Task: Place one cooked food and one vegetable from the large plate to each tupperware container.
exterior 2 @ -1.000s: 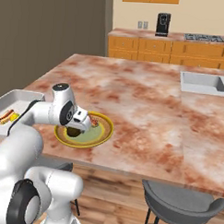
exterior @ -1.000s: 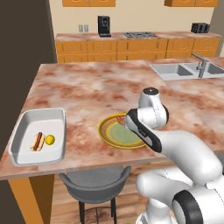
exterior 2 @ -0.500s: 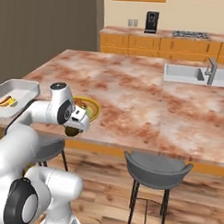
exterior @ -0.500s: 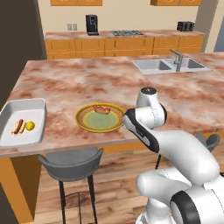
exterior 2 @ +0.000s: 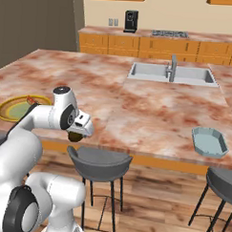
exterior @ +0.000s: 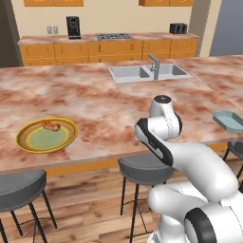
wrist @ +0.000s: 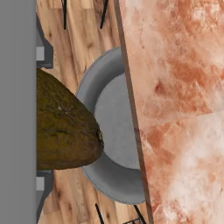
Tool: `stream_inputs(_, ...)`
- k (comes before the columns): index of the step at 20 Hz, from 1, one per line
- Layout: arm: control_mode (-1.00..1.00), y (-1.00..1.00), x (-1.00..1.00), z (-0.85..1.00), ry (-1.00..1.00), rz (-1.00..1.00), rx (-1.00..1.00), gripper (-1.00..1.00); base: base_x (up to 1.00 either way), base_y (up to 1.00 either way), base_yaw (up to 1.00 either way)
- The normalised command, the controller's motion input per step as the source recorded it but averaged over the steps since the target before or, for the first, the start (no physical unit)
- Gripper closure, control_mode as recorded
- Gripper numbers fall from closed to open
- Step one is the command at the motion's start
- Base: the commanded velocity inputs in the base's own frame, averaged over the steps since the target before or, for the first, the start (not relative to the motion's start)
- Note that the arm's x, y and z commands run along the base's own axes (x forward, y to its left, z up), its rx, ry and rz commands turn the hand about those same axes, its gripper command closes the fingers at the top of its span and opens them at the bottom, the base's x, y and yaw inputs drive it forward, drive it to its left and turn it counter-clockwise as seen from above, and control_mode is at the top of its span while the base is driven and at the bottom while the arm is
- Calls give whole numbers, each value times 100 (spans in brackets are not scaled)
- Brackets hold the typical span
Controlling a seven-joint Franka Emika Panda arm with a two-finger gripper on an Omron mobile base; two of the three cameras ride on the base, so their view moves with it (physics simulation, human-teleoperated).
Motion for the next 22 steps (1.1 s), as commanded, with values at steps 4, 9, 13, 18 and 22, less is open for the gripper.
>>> stream_inputs(4,100,0,0,0,0,0,0,100,0,-100,-5)
stream_inputs(9,100,0,0,0,0,0,0,100,54,-100,0)
stream_inputs(13,100,0,0,0,0,0,0,100,62,-100,0)
stream_inputs(18,100,0,0,0,0,0,0,100,10,-100,-13)
stream_inputs(22,100,0,0,0,0,0,0,100,5,-32,-5)
